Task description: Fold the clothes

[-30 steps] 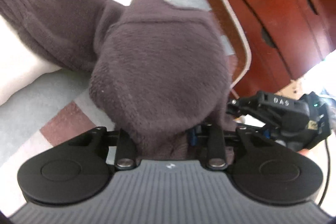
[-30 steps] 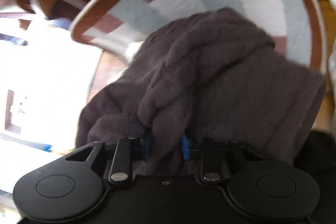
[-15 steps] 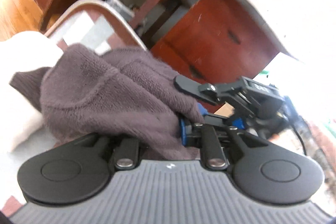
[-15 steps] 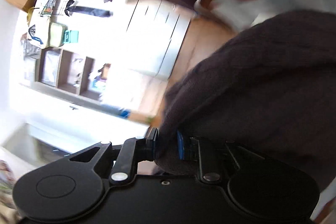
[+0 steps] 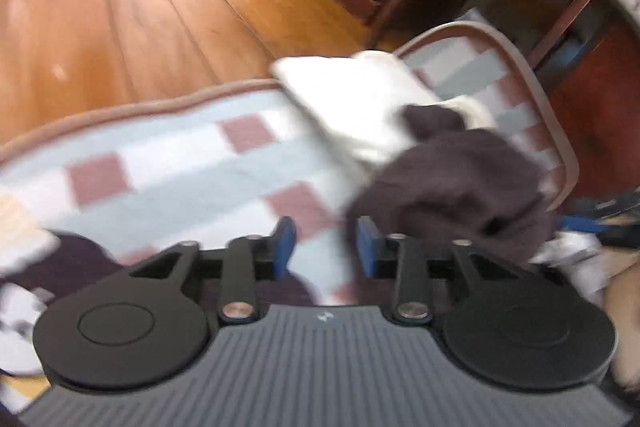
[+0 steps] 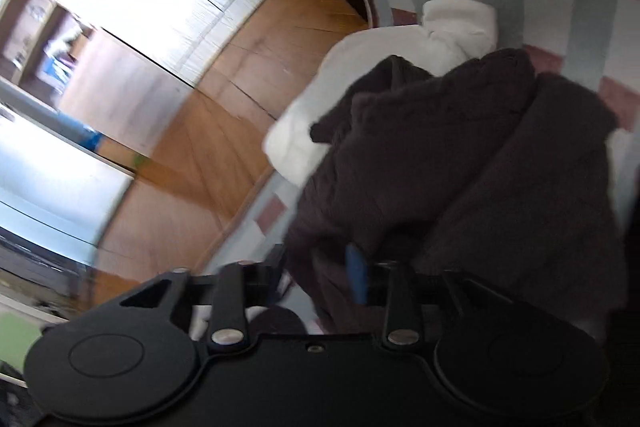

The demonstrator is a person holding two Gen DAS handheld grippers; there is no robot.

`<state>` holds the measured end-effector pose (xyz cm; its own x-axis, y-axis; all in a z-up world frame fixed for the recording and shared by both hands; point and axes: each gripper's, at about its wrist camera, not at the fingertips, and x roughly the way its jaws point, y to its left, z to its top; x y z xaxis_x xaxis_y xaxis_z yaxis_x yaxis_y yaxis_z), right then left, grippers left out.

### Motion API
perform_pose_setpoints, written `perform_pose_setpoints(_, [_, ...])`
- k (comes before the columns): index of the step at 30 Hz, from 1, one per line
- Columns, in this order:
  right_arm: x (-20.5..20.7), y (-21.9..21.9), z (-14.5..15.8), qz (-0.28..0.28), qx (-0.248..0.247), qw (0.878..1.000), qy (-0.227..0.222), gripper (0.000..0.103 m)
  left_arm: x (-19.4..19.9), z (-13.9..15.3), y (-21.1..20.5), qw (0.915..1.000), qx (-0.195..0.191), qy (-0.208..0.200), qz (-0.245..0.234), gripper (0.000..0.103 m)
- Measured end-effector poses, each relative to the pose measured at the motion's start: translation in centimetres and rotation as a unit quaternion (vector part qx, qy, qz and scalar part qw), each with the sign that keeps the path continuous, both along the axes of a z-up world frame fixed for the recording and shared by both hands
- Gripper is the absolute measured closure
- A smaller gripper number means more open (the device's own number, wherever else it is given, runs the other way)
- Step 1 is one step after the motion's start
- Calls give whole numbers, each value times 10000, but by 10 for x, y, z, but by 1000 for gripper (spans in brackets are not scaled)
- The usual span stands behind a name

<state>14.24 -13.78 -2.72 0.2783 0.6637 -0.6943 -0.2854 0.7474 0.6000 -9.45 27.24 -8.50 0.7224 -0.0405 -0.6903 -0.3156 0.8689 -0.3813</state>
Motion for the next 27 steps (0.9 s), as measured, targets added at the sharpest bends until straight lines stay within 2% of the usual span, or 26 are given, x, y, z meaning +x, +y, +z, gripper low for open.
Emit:
perform_pose_setpoints(1, [-10, -3, 9, -39, -90, 9999, -55, 43, -3, -1, 0, 9999, 91, -9, 45, 64])
perform_pose_setpoints(4, [-24, -12, 42, -143, -157, 9997, -156, 41, -7, -10, 3, 9999, -153, 3, -19, 62])
perform_pose_setpoints(8, [-29, -21, 62, -453, -166, 9988, -15, 41, -16, -25, 4, 9990, -396, -13, -199, 62])
perform_pose_setpoints(11, [-27, -39, 83, -674, 195, 9968, 370, 40, -19, -35, 9, 9990, -385, 210, -70, 62])
perform_pose_setpoints(12, [-26, -44, 91, -683, 347, 9959, 476, 37, -21, -37, 11, 9988, -373, 316, 25, 62])
perform_pose_setpoints(13, [-25, -44, 100, -617, 341, 9965, 446, 33, -25, -37, 9, 9984, -100, 478, 275, 62])
perform_pose_setpoints(14, [-23, -42, 109, -527, 150, 9980, 307, 23, -28, -38, 6, 9960, 235, 655, 563, 62])
perform_pose_setpoints(15, [-21, -39, 117, -436, -40, 9989, 168, 16, -30, -39, 2, 9947, 331, 741, 638, 61])
perform_pose_setpoints(17, [-21, -30, 125, -390, -683, 9967, -210, 15, -32, -40, -6, 9948, 280, 774, 606, 61])
perform_pose_setpoints(19, [-15, -26, 111, -346, -1102, 9928, -303, 15, -34, -35, -14, 9967, 47, 664, 465, 58])
perform_pose_setpoints(22, [4, -38, 72, -258, -1141, 9930, -157, 15, -35, -16, -25, 9968, 145, 575, 536, 55])
perform_pose_setpoints(24, [19, -47, 45, -174, -1126, 9935, -55, 15, -28, -12, -30, 9981, 213, 294, 505, 48])
perform_pose_setpoints(27, [49, -61, 6, -52, -1245, 9922, 49, 15, -14, -11, -38, 9984, 364, -44, 436, 47])
